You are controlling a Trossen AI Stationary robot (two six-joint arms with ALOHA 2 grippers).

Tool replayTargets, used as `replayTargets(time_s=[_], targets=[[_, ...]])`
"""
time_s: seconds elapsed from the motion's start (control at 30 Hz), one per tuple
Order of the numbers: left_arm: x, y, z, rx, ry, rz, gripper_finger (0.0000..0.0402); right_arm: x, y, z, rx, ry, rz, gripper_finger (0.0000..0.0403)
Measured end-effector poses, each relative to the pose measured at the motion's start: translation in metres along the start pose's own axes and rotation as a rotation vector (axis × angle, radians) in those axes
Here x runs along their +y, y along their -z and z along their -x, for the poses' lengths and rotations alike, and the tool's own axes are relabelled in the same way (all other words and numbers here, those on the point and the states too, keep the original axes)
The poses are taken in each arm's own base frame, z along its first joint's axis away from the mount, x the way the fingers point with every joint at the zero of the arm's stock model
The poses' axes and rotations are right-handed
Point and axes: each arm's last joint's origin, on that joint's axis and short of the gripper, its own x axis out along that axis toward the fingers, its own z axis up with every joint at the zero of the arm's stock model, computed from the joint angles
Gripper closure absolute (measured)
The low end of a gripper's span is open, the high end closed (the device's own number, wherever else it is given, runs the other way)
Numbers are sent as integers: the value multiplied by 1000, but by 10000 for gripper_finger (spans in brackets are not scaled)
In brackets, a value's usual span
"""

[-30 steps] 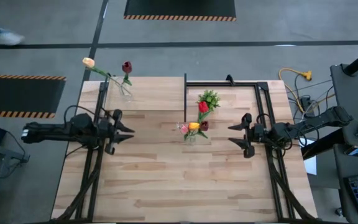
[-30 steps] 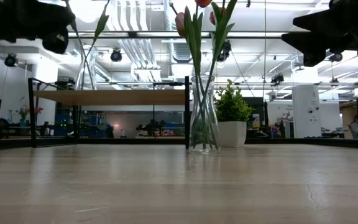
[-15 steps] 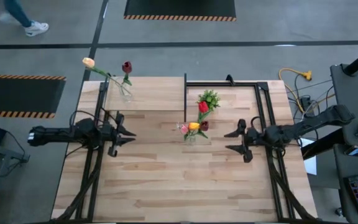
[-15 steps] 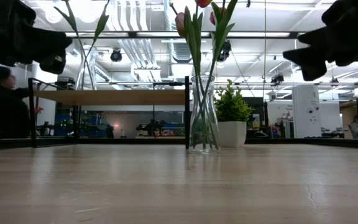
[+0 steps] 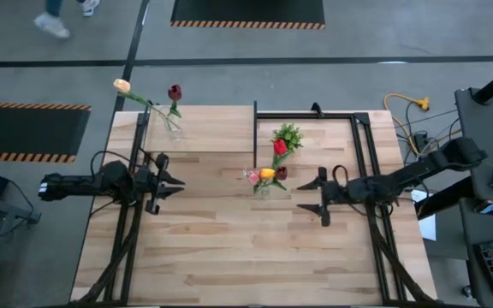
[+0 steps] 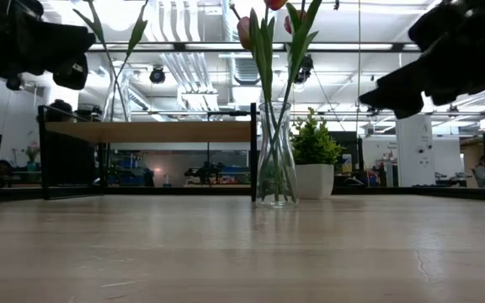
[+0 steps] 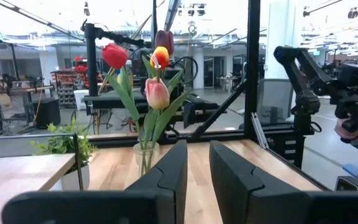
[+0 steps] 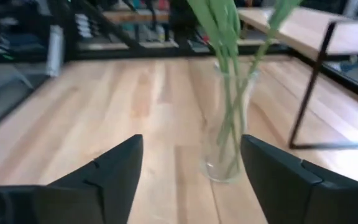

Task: Pick and place flowers into a vace then onto a shelf
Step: Stack the transparent flower vase on the shelf

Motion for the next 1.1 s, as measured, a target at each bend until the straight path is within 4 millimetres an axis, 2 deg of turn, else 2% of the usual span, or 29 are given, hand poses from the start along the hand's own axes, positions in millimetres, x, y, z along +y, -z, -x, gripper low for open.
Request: replayTargets(time_s=[0.2,0.37,0.6,0.73,0.87,1.1], targets=[[0,-4,0,-11,0,-4,350,3,-4,-26,53,208,-5,94],[0,-4,0,-12,0,-5,350,8,-9,-51,78,303,27,77],[0,-4,0,-12,-1,-5,350,15,-11,-93,106,446,84,77],[0,-4,0,-12,0,-4,350,14,-7,-110,112,490,92,84],[0,-4,0,-11,0,-4,350,13,-3,-122,84,490,79,92],[0,-4,0,-10,0,-4,350,9,1,-130,20,500,38,104]])
